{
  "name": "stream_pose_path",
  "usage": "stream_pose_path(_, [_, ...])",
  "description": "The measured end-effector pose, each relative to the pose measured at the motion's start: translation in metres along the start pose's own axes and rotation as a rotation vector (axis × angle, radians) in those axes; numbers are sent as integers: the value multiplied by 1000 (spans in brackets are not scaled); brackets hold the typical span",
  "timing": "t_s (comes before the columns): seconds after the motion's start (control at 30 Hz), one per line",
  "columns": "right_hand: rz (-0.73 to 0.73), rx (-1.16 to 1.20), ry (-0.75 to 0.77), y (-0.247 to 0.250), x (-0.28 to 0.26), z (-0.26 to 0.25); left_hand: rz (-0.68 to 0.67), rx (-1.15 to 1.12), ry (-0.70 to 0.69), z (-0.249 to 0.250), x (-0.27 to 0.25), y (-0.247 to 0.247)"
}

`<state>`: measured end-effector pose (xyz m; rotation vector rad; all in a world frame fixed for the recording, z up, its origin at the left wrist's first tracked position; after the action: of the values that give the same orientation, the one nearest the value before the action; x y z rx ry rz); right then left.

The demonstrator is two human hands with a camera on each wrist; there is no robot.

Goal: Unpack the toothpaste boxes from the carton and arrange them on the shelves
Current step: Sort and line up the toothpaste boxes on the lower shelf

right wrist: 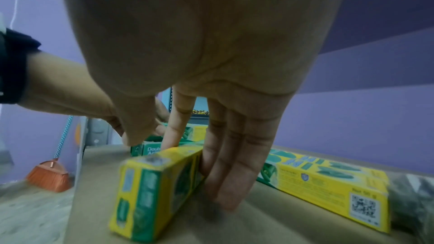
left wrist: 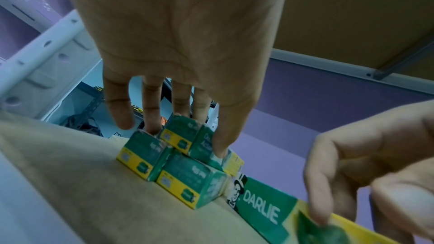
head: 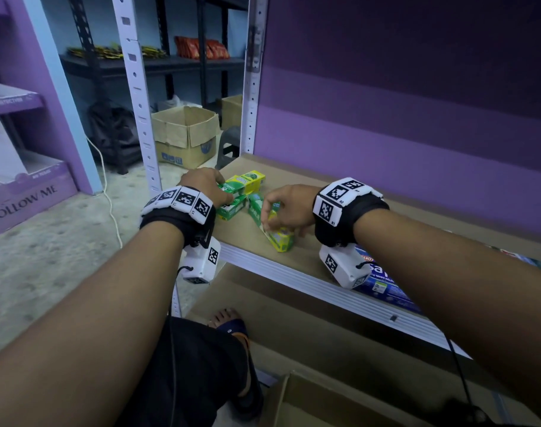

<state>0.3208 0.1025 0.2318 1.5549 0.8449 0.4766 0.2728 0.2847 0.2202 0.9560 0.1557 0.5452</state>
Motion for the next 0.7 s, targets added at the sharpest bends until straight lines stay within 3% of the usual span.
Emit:
stream_pose_path(0.53, [-6, -253, -127, 15, -32, 36, -5, 51, -6, 3, 4, -4])
stream_pose_path(0.7, [-37, -204, -146, 7, -30, 38, -4, 4, -10, 1, 5, -2])
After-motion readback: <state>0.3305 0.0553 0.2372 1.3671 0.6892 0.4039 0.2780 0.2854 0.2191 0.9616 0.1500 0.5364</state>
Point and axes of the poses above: each hand's wrist, its own x-axis towards the middle knuckle, its own y-axis out of the back of the hand, z = x × y, the point moved 5 cm from there along x, towards the middle knuckle, and after that the axes turned 7 degrees about -x, right-handed, at the moved point
